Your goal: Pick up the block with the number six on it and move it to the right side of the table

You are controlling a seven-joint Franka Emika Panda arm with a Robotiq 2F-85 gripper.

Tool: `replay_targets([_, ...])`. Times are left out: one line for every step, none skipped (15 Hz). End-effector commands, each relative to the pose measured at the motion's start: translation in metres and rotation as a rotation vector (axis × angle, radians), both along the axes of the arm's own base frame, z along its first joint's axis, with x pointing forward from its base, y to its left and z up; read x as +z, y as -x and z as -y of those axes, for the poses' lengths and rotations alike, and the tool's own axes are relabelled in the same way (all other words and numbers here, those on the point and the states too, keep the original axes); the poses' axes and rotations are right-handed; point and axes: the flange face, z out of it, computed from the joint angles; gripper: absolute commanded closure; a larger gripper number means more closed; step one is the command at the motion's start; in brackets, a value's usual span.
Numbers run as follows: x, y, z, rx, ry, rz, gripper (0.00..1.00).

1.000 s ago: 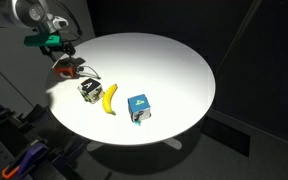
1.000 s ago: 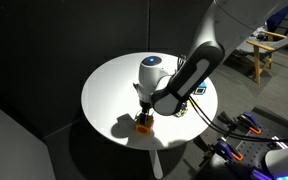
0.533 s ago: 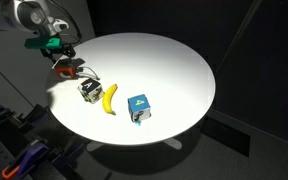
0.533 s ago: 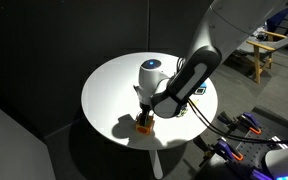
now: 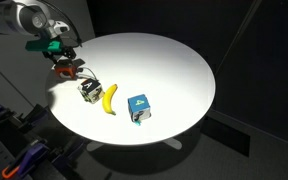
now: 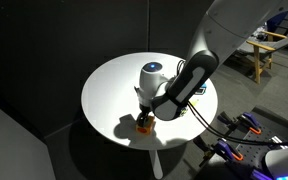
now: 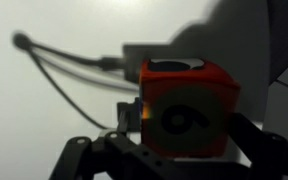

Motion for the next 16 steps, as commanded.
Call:
replay_targets([-0.003, -0.005, 0.0, -0.027, 0.005, 0.013, 0.25])
replay_targets([-0.001, -0.005, 0.001, -0.029, 0.005, 0.012, 0.34])
replay_targets([0.001, -0.006, 0.001, -0.031, 0.008, 0.01, 0.42])
replay_targets([0.005, -0.008, 0.002, -0.032, 0.011, 0.004, 0.5])
replay_targets([0.011, -0.01, 0.004, -0.04, 0.011, 0.006, 0.52])
replay_targets([0.015, -0.012, 0.005, -0.048, 0.007, 0.006, 0.57])
replay_targets([0.02, -0.015, 0.006, -0.064, 0.004, 0.011, 0.64])
replay_targets([0.026, -0.018, 0.009, -0.088, -0.001, 0.018, 0.69])
replay_targets([0.032, -0.021, 0.011, -0.115, -0.01, 0.013, 0.76])
replay_targets([0.039, -0.025, 0.014, -0.143, -0.017, 0.012, 0.81])
replay_targets([0.046, -0.028, 0.017, -0.17, -0.02, 0.006, 0.81])
replay_targets([0.053, -0.031, 0.021, -0.198, -0.021, 0.003, 0.84])
replay_targets([0.061, -0.034, 0.024, -0.229, -0.026, -0.007, 0.87])
replay_targets([0.069, -0.036, 0.028, -0.267, -0.029, -0.016, 0.87])
replay_targets([0.077, -0.039, 0.032, -0.302, -0.031, -0.021, 0.89])
replay_targets([0.084, -0.041, 0.037, -0.333, -0.032, -0.026, 0.9])
